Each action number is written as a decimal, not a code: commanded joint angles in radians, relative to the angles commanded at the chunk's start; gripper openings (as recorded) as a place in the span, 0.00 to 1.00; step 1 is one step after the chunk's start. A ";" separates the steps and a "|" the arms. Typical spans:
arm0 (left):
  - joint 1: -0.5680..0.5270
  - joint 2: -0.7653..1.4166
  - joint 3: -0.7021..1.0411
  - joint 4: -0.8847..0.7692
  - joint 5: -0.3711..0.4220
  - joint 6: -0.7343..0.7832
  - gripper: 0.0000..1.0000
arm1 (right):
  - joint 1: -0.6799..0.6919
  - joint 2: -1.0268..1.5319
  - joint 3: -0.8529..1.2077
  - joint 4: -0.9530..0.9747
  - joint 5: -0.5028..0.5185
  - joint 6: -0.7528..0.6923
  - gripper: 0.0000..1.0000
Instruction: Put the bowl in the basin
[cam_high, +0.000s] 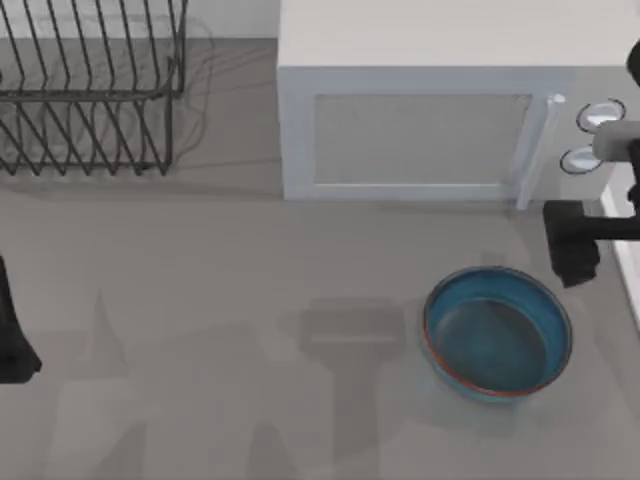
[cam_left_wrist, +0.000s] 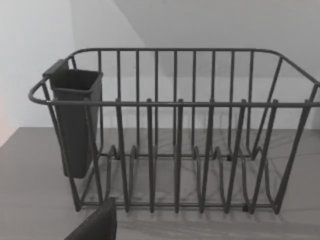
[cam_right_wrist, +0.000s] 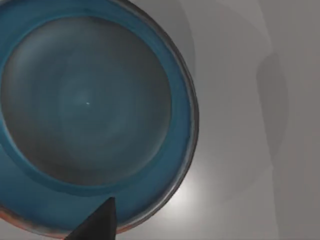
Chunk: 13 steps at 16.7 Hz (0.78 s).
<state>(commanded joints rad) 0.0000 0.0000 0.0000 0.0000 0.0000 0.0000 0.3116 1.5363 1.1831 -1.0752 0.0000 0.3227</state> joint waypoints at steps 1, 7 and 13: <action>0.000 0.000 0.000 0.000 0.000 0.000 1.00 | 0.011 0.052 0.044 -0.036 0.000 0.011 1.00; 0.000 0.000 0.000 0.000 0.000 0.000 1.00 | 0.039 0.177 0.158 -0.123 0.000 0.040 1.00; 0.000 0.000 0.000 0.000 0.000 0.000 1.00 | 0.036 0.186 0.123 -0.082 0.000 0.038 1.00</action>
<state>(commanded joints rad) 0.0000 0.0000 0.0000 0.0000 0.0000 0.0000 0.3473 1.7227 1.3056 -1.1574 0.0004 0.3606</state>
